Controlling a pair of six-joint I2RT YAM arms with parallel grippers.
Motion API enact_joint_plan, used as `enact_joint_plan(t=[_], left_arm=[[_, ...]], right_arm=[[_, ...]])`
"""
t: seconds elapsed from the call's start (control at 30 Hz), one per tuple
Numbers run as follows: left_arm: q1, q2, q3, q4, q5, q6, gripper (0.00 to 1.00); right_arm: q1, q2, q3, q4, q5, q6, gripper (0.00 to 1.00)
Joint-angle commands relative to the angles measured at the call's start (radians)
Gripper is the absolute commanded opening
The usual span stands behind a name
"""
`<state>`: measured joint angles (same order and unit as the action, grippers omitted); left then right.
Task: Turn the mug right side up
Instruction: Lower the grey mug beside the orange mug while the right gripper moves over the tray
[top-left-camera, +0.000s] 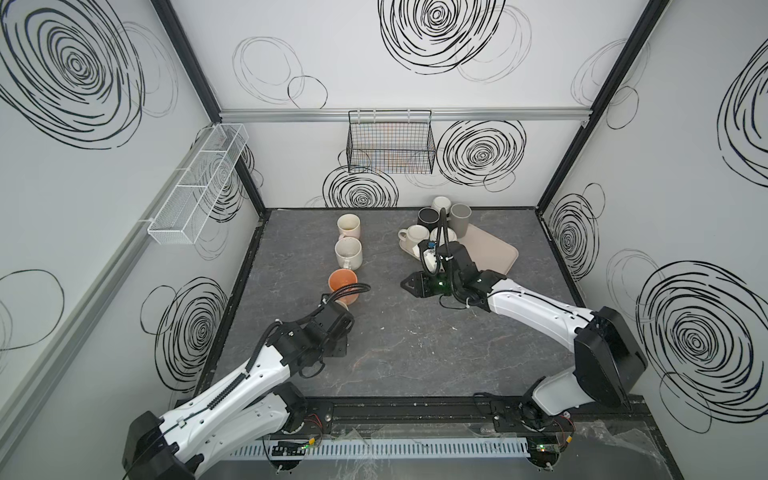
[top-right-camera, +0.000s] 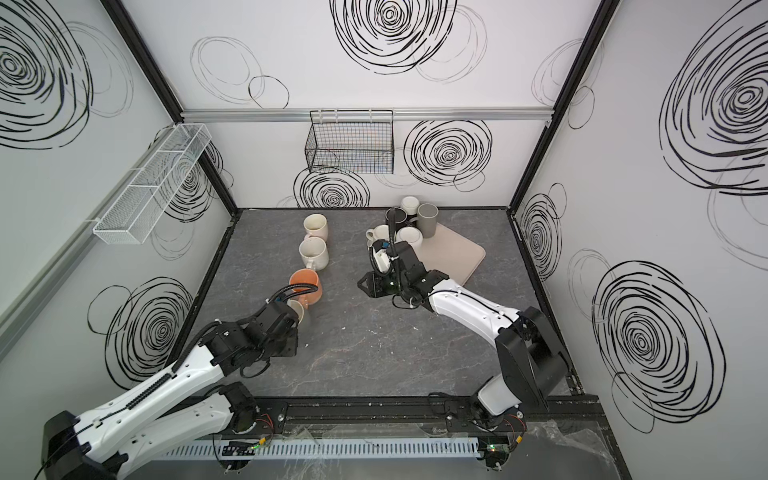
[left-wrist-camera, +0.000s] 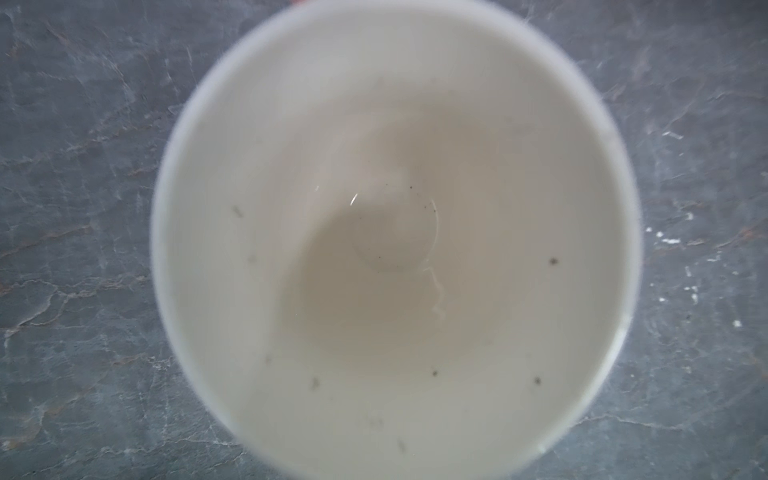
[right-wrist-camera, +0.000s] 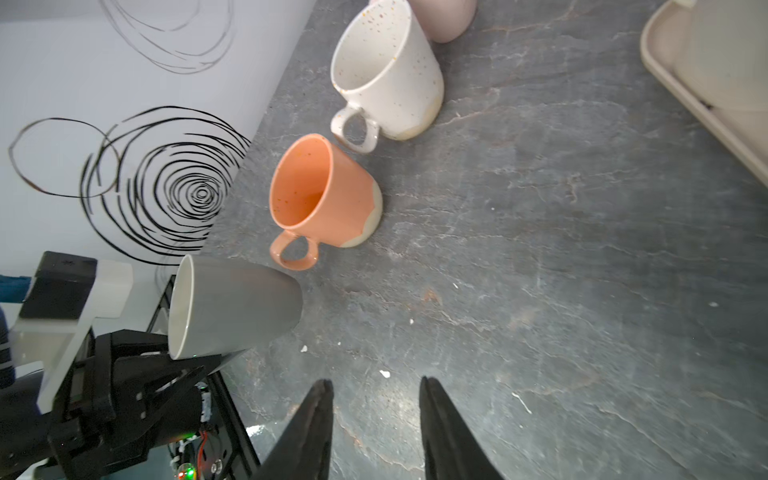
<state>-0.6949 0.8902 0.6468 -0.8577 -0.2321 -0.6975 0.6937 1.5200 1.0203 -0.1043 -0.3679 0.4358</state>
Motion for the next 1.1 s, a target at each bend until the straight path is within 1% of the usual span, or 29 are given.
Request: enact_joint_plan(t=[0.0,0.1,0.2,0.47,0.6,0.8,0.9,1.0,1.07], left_arm=[[-0.004,0.04,0.013,0.069,-0.018,-0.013,0.07],[-0.005,0.071,0.01,0.089,-0.017,-0.013,0.08],[-0.002,0.098,0.001,0.104,-0.014,-0.008,0.1],[0.021,0.143,0.001,0.11,-0.002,0.004,0.11],[0.021,0.159,0.002,0.105,-0.011,0.001,0.16],[0.019,0.176,0.007,0.088,-0.029,-0.011,0.19],[0.011,0.179,0.007,0.079,-0.039,-0.02,0.23],[0.009,0.179,0.009,0.075,-0.047,-0.023,0.32],[0.008,0.176,0.012,0.073,-0.048,-0.023,0.36]], right_arm=[[0.004,0.009,0.037,-0.084,0.057,-0.032,0.39],[0.004,0.01,0.032,-0.094,0.07,-0.034,0.39],[0.003,0.006,0.026,-0.101,0.082,-0.037,0.39],[-0.007,-0.003,0.029,-0.142,0.127,-0.051,0.4],[-0.014,-0.004,0.024,-0.148,0.128,-0.051,0.4],[-0.018,-0.02,0.011,-0.156,0.154,-0.05,0.4],[-0.024,-0.034,-0.004,-0.156,0.162,-0.052,0.4],[-0.034,-0.044,-0.018,-0.156,0.163,-0.051,0.4],[-0.037,-0.049,-0.022,-0.156,0.162,-0.053,0.4]])
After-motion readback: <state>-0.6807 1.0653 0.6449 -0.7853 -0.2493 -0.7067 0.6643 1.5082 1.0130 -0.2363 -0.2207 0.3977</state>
